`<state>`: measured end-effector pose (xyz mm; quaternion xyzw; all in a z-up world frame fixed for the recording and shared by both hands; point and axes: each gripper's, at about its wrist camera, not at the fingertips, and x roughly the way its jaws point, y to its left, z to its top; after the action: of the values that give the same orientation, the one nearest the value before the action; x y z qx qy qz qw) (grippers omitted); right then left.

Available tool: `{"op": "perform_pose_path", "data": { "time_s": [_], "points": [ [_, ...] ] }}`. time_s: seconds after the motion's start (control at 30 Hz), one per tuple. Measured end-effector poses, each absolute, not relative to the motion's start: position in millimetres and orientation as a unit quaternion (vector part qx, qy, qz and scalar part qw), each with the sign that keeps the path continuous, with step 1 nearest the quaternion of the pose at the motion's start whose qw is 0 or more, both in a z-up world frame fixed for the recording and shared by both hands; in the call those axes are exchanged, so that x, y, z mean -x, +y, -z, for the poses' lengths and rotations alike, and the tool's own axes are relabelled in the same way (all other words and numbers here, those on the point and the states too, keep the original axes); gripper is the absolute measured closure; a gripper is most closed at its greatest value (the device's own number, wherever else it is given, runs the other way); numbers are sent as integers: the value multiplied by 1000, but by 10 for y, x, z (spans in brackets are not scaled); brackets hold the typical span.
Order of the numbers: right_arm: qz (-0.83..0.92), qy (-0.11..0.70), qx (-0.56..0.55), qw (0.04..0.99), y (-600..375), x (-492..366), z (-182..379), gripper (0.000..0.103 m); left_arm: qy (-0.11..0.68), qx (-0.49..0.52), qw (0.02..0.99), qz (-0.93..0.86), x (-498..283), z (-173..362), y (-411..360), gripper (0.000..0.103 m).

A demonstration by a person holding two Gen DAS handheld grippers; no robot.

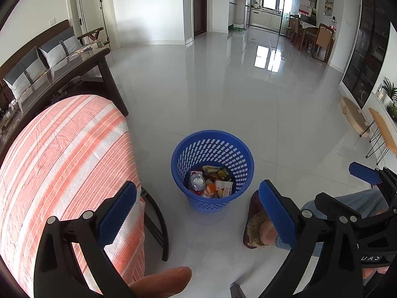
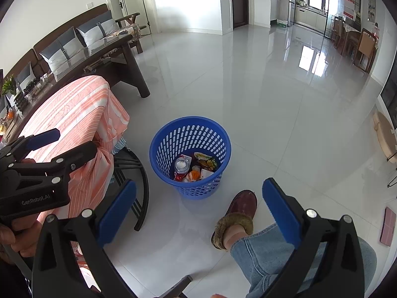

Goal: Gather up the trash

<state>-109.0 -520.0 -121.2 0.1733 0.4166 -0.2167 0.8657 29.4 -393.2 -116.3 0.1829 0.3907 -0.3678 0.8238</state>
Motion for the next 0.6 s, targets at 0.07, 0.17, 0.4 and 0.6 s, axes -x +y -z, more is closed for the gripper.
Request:
{"op": "perform_pose_path", "data": {
  "time_s": [0.07,0.17,0.4,0.6],
  "points": [
    [216,417,-173,866,-5195,1089,1223,5,392,-183,823,368,-300,1178,-3927,5],
    [215,418,-172,866,-5186,1080,1231,5,393,-182,823,368,-309,1193,-3920,5],
    [214,419,-173,865,-5179,1075,1236,5,393,-183,823,367,-304,1204,-3918,5],
    [213,419,-172,866,-5173,1067,1242,5,394,-184,823,366,-297,1213,-3917,5]
  ]
}}
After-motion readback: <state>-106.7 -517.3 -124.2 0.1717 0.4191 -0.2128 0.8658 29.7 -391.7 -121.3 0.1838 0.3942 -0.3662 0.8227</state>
